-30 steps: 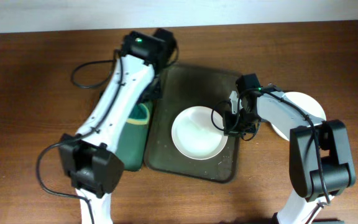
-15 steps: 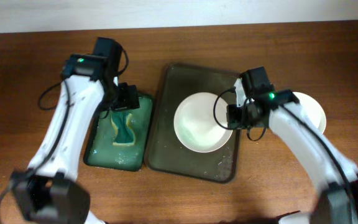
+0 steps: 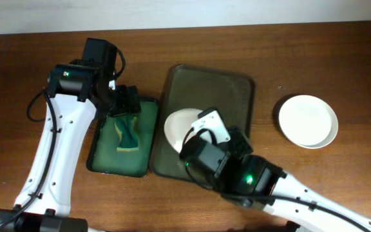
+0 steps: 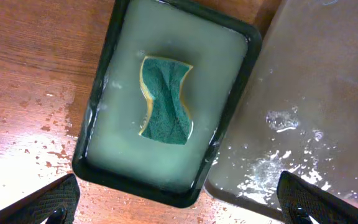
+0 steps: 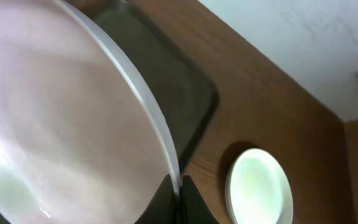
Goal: Clean dirty plates on tray and stack at the side
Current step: 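Lift the pink plate with the right gripper and place it on the stack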
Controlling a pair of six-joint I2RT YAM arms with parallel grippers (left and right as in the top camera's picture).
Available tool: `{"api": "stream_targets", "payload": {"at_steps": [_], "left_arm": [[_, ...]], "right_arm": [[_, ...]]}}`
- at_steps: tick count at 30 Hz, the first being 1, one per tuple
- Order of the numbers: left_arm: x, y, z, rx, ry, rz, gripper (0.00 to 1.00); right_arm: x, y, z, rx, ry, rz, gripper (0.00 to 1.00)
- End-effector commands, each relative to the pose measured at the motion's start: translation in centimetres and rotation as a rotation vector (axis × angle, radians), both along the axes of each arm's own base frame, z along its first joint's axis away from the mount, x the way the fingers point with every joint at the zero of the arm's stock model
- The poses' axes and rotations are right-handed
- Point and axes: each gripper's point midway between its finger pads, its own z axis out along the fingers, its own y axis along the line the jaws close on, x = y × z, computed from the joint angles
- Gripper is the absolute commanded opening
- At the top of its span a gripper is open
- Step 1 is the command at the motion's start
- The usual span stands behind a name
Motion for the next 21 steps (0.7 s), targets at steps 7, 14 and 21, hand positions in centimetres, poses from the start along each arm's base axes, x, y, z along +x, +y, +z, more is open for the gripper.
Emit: {"api": "stream_targets", "payload": {"at_steps": [7,14,21], "left_arm": [[-0.1,-0.1,0.7,-0.012,-0.02,-0.009,1.0],[-0.1,-0.1,0.7,-0.012,-0.02,-0.01,1.0],[-0.1,-0.1,0.7,-0.012,-0.02,-0.01,1.0]], "right_arm": [[1.0,-1.8,2.1,-0.085,-0.152,-0.105,0.04],[1.0,-1.8,2.1,-0.084,-0.151,-0.106,0.04],[1.0,-1.8,2.1,-0.083,-0.148,-0.103,0.04]]}}
